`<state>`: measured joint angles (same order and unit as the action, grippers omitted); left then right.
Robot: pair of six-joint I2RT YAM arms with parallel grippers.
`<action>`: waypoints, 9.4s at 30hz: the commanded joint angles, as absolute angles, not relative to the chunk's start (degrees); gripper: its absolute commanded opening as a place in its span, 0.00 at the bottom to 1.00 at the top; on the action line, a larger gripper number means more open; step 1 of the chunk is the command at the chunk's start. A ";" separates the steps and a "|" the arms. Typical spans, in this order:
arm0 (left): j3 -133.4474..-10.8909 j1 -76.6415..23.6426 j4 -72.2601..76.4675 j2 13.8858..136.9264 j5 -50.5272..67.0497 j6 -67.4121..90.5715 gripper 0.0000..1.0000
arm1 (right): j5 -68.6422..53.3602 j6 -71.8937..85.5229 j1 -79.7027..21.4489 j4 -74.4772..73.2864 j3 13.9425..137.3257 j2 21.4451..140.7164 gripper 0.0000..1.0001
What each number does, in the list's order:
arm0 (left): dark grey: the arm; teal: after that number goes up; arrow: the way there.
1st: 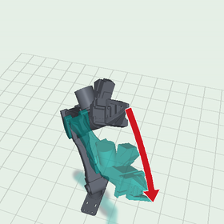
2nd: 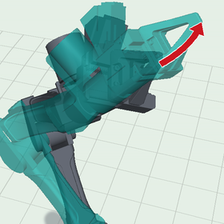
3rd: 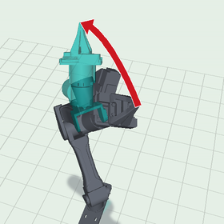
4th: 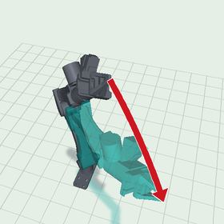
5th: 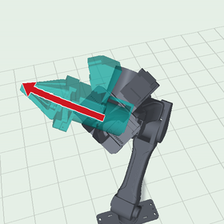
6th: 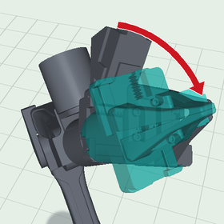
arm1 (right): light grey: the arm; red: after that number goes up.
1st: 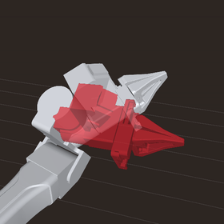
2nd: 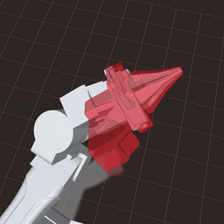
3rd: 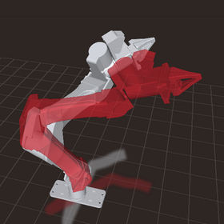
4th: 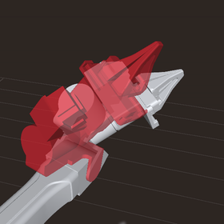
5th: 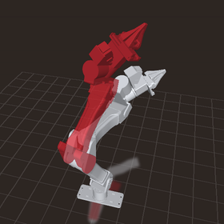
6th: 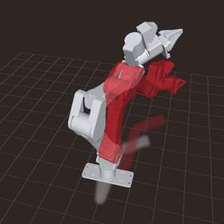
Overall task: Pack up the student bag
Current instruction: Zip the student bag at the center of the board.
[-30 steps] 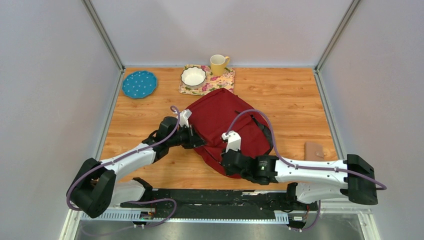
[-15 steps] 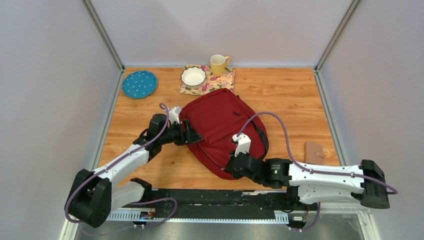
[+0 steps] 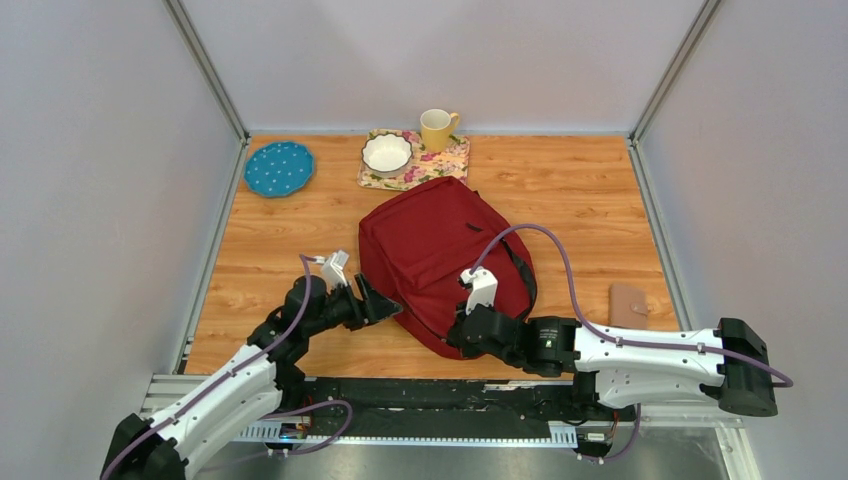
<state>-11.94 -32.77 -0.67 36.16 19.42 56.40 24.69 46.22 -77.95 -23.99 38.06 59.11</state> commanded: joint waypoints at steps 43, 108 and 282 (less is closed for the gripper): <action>-10.03 -52.04 8.00 44.58 -10.81 67.76 0.00 | 27.15 45.17 -78.40 -28.03 37.44 52.22 0.00; -25.58 -74.53 6.50 57.30 0.09 -5.28 0.42 | 24.52 43.59 -78.40 -26.80 37.27 47.29 0.00; -28.81 -92.81 16.52 68.90 -28.28 9.23 0.57 | 0.88 41.12 -37.96 -18.98 34.72 45.81 0.00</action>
<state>-25.30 -91.57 18.06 68.84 -22.33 7.53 -0.21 39.46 -35.99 -21.43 35.66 51.90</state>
